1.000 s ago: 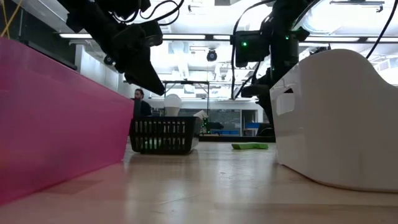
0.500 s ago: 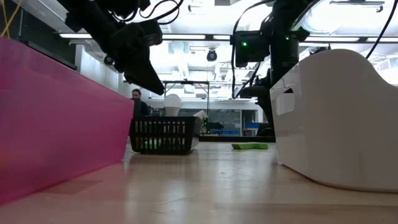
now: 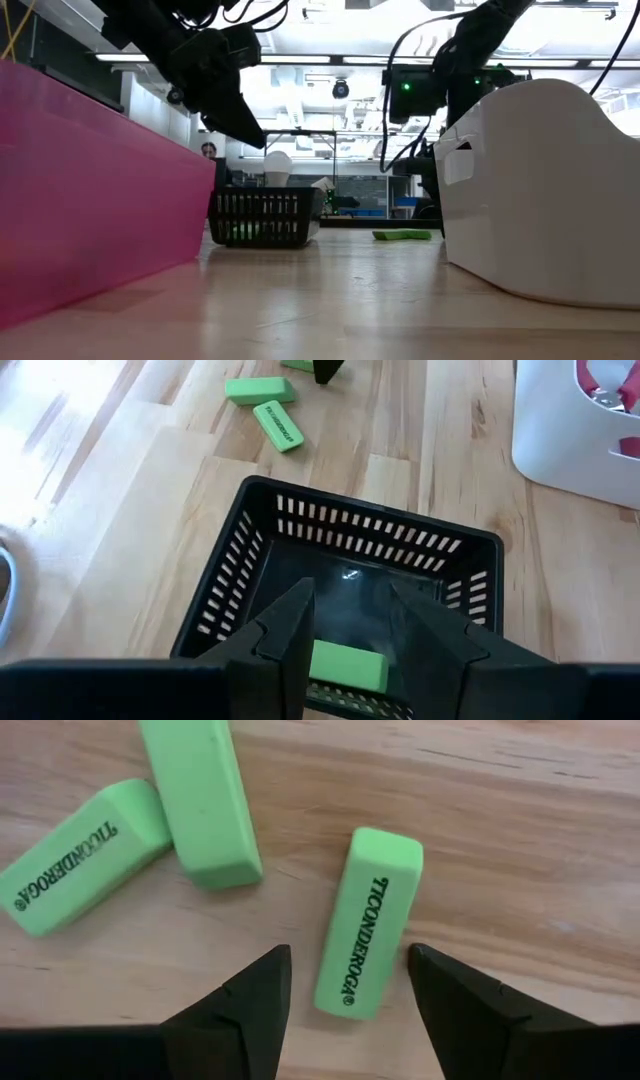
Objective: Pick & Place School Supplies
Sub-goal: Put the green eraser into the black bin
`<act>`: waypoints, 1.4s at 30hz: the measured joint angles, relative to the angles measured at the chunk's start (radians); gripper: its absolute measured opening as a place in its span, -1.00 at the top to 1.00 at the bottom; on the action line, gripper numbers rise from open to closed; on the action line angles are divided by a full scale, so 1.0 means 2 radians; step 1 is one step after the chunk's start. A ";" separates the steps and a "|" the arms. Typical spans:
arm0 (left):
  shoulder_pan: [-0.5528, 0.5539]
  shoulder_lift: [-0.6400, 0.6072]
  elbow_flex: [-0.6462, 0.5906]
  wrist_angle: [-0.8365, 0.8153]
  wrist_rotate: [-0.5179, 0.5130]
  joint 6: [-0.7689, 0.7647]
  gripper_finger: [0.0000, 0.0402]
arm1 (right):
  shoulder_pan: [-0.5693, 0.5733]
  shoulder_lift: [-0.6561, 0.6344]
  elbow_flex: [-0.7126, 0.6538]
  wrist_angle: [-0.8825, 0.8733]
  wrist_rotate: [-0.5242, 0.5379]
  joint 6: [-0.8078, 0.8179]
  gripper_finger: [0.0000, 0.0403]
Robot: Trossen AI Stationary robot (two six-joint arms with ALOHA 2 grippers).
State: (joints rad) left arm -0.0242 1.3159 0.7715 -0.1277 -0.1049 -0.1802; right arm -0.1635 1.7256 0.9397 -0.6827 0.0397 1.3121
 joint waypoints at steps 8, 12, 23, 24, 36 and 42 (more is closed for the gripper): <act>0.000 0.000 0.000 0.007 -0.001 0.000 0.38 | 0.000 -0.001 -0.003 -0.002 0.016 -0.012 0.18; 0.000 0.000 0.000 0.007 -0.001 0.000 0.38 | 0.000 -0.001 -0.003 -0.004 0.016 -0.016 0.36; 0.000 0.000 0.000 0.008 -0.001 -0.002 0.38 | 0.000 -0.001 -0.003 -0.002 0.017 -0.032 0.62; 0.000 0.000 0.000 0.008 -0.001 -0.002 0.38 | 0.000 -0.001 -0.003 -0.002 0.017 -0.034 0.61; 0.000 0.000 0.000 0.008 0.000 -0.002 0.38 | -0.001 -0.020 0.001 -0.005 0.022 -0.097 0.63; 0.000 0.000 0.000 0.008 0.000 0.016 0.38 | 0.000 -0.066 0.014 -0.001 0.016 -0.131 0.64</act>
State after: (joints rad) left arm -0.0240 1.3155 0.7715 -0.1112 -0.1045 -0.1477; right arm -0.1629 1.5941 0.9669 -0.6839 0.0721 1.0501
